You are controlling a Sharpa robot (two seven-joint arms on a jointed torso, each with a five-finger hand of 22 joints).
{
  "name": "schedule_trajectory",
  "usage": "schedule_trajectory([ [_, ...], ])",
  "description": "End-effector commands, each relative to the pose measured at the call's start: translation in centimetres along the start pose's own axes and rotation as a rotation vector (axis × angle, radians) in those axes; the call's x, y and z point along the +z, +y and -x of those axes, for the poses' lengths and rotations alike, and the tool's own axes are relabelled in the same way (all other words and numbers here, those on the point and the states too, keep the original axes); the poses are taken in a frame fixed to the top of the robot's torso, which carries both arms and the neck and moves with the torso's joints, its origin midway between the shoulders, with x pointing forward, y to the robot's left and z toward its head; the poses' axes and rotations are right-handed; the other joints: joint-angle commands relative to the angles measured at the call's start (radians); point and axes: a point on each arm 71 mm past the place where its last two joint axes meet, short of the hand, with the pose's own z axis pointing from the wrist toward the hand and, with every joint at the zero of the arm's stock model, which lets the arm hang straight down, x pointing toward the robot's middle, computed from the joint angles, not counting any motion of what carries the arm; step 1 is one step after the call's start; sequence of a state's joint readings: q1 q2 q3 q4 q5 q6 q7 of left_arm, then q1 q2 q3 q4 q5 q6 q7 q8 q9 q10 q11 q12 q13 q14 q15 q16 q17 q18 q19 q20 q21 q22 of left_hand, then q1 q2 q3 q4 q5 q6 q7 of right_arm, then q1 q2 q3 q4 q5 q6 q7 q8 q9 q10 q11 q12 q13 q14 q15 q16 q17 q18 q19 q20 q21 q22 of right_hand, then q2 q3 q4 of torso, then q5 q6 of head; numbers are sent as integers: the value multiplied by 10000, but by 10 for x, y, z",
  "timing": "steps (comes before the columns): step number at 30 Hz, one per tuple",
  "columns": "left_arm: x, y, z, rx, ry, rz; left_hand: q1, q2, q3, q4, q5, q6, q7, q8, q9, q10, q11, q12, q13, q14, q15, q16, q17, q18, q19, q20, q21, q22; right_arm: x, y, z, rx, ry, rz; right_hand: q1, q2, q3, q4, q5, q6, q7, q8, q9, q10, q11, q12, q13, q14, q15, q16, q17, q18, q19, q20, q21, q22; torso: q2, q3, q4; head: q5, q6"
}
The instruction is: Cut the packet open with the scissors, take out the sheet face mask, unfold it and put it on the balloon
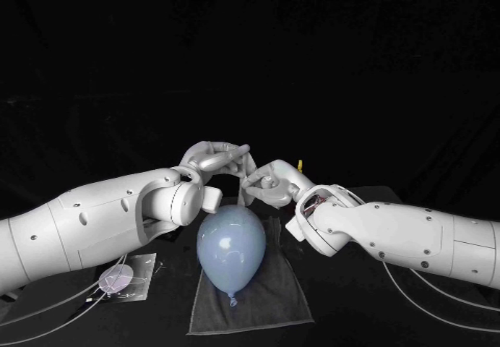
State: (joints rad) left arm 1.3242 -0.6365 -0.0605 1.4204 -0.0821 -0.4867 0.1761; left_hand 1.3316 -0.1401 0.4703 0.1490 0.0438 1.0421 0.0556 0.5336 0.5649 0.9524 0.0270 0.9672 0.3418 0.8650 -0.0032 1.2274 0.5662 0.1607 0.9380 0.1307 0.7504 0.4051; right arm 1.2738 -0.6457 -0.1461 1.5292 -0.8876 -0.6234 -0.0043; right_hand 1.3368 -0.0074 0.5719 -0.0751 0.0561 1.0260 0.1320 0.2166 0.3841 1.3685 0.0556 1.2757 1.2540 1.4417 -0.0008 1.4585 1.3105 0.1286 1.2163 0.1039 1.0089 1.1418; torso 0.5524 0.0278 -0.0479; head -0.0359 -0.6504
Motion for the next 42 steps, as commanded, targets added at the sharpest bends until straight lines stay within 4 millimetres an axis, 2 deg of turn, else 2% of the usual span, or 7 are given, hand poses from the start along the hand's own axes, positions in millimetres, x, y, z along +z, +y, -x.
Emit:
schedule_trajectory([
  [1,1,-3,-1,26,-28,-237,105,-3,23,27,37,-18,-83,39,171,-63,-17,58,10,-44,-51,51,15,206,37,30,-36,9,1,0,0,162,144,90,-61,98,129,-5,-53,94,-8,88,53,40,-55,53,0,20,-103,72,237,98,16,-68,72,50,8,1,0,9,-19],
  [6,1,-4,-3,2,41,-272,113,-7,22,30,37,-22,-81,39,178,-65,-16,58,14,-44,-51,54,17,206,42,30,-36,8,2,-1,0,234,119,-15,-214,137,344,-45,-62,112,-57,236,134,69,-102,59,8,31,-148,82,253,94,16,-109,114,98,9,-1,0,9,-53],
  [10,2,-6,-6,-42,101,-340,117,-6,22,32,37,-23,-80,39,182,-66,-15,58,16,-43,-51,56,18,206,44,29,-37,8,3,-4,0,291,184,-168,-644,-295,68,-12,-50,-358,74,105,107,-209,10,-277,-329,-181,-66,-83,-84,177,-318,-73,-345,-221,2,-2,-1,11,-69],
  [11,2,-7,-6,-51,110,-358,117,-6,22,32,37,-23,-80,39,182,-66,-15,58,16,-43,-51,56,18,206,44,29,-37,8,4,-4,0,296,209,-213,-853,-478,-103,60,-23,-672,188,-55,35,-344,101,-395,-450,-273,8,-142,-204,201,-449,-24,-525,-341,-1,-5,-1,9,-60],
  [15,2,-11,-7,-64,135,-457,123,-6,24,32,37,-24,-80,39,185,-66,-16,58,17,-43,-51,57,19,206,46,29,-37,8,5,-8,1,228,305,-396,-1006,-774,-340,76,24,-1200,414,-373,-128,-719,303,-678,-759,-523,187,-284,-513,270,-763,131,-964,-635,-7,4,3,13,-62],
  [32,3,-36,-4,-41,51,-1037,144,-7,29,26,37,-29,-79,38,191,-70,-19,58,20,-44,-51,60,21,206,49,28,-37,8,4,-27,12,-511,276,-778,-1060,-935,-572,90,31,-1104,425,-335,-159,-884,340,-681,-828,-646,248,-302,-612,334,-900,239,-1174,-764,0,3,-15,7,-57],
  [42,3,-46,-6,-66,81,-1255,169,-8,36,20,37,-37,-73,35,199,-75,-24,57,24,-45,-53,63,24,206,53,27,-37,8,4,-29,8,-840,293,-622,-1138,-1247,-926,98,22,-1253,451,-394,-229,-1050,368,-737,-956,-770,273,-326,-735,382,-1052,273,-1428,-931,3,18,0,17,-41],
])
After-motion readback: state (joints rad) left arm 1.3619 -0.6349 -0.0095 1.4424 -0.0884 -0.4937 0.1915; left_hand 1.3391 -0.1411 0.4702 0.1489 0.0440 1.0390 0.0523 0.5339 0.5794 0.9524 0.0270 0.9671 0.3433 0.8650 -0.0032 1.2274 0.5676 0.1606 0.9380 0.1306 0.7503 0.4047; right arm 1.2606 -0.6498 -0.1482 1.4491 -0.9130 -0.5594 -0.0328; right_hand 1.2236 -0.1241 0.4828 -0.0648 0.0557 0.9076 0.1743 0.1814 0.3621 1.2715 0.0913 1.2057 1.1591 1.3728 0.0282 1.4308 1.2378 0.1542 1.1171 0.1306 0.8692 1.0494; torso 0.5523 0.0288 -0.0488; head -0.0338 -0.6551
